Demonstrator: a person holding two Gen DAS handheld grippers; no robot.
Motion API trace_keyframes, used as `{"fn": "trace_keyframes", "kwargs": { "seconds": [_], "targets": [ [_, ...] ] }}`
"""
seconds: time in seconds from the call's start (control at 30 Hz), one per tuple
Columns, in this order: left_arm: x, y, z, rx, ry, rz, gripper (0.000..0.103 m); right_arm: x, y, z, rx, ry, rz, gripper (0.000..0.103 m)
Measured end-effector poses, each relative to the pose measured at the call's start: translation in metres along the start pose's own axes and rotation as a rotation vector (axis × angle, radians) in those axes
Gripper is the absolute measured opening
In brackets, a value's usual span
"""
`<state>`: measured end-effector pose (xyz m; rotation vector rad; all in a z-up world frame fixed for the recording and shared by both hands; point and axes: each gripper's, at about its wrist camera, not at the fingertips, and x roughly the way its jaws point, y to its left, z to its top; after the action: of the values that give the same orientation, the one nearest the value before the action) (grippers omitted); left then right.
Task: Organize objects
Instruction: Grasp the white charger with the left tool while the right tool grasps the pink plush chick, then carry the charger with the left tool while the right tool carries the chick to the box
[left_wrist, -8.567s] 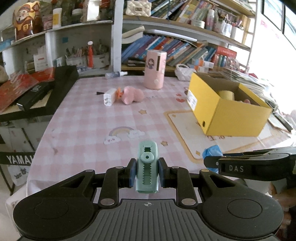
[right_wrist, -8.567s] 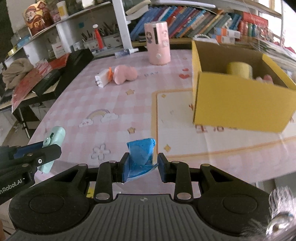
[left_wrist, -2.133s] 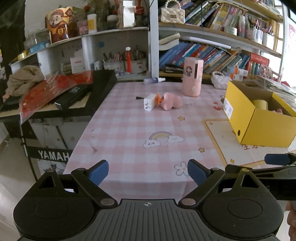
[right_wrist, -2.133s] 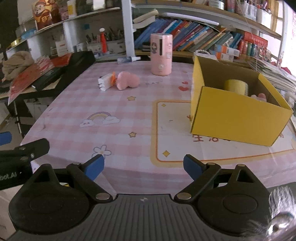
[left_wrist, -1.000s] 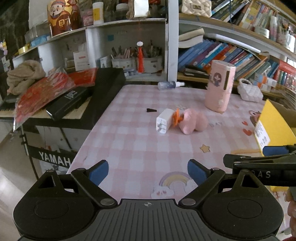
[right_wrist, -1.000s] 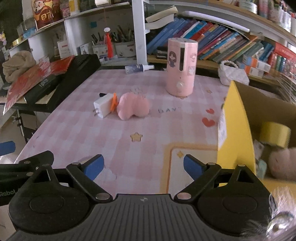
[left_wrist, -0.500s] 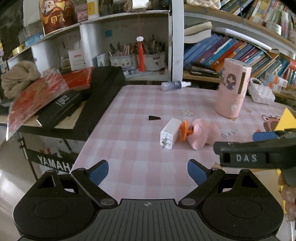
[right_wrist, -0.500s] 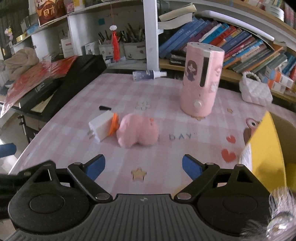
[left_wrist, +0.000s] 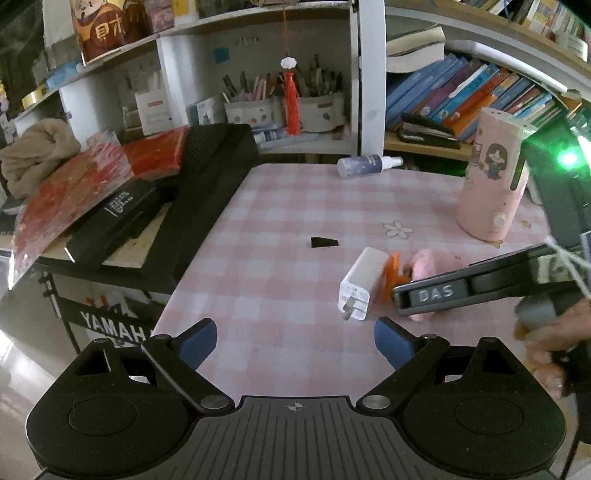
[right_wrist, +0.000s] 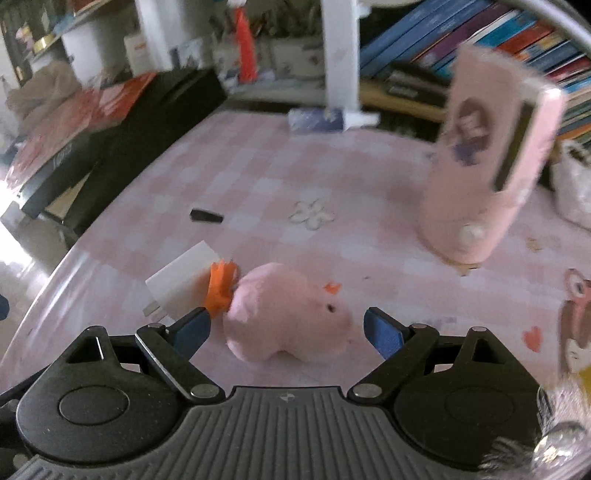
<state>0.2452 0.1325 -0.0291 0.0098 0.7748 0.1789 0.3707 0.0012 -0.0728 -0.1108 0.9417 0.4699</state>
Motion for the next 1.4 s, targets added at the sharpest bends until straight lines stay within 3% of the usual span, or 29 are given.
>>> {"fn": "trace_keyframes", "kwargs": {
  "seconds": [0.07, 0.17, 0.37, 0.53, 0.77, 0.97, 1.13, 1.4],
  "targets": [
    [0.003, -0.002, 0.001, 0.006, 0.002, -0.007, 0.094, 0.008, 0.001, 0.001, -0.022, 0.009, 0.01, 0.089],
    [0.007, -0.006, 0.005, 0.02, 0.001, -0.022, 0.093, 0.017, -0.001, 0.002, -0.038, 0.023, 0.03, 0.072],
    [0.02, -0.017, 0.01, 0.043, -0.012, -0.045, 0.09, -0.001, -0.018, 0.004, 0.039, -0.056, 0.029, 0.068],
    [0.044, -0.032, 0.018, 0.077, 0.009, -0.067, 0.074, -0.033, -0.036, 0.002, 0.129, -0.143, -0.048, 0.069],
    [0.082, -0.05, 0.032, 0.134, 0.049, -0.092, 0.057, -0.065, -0.053, -0.002, 0.188, -0.19, -0.059, 0.069],
    [0.101, -0.048, 0.029, 0.103, 0.087, -0.152, 0.026, -0.072, -0.059, -0.007, 0.235, -0.18, -0.047, 0.069],
    [0.095, -0.038, 0.026, 0.044, 0.084, -0.182, 0.025, -0.075, -0.056, -0.014, 0.238, -0.172, -0.053, 0.069],
    [0.037, -0.004, 0.015, -0.067, 0.026, -0.229, 0.025, -0.089, -0.037, -0.03, 0.156, -0.188, -0.068, 0.069]
  ]
}}
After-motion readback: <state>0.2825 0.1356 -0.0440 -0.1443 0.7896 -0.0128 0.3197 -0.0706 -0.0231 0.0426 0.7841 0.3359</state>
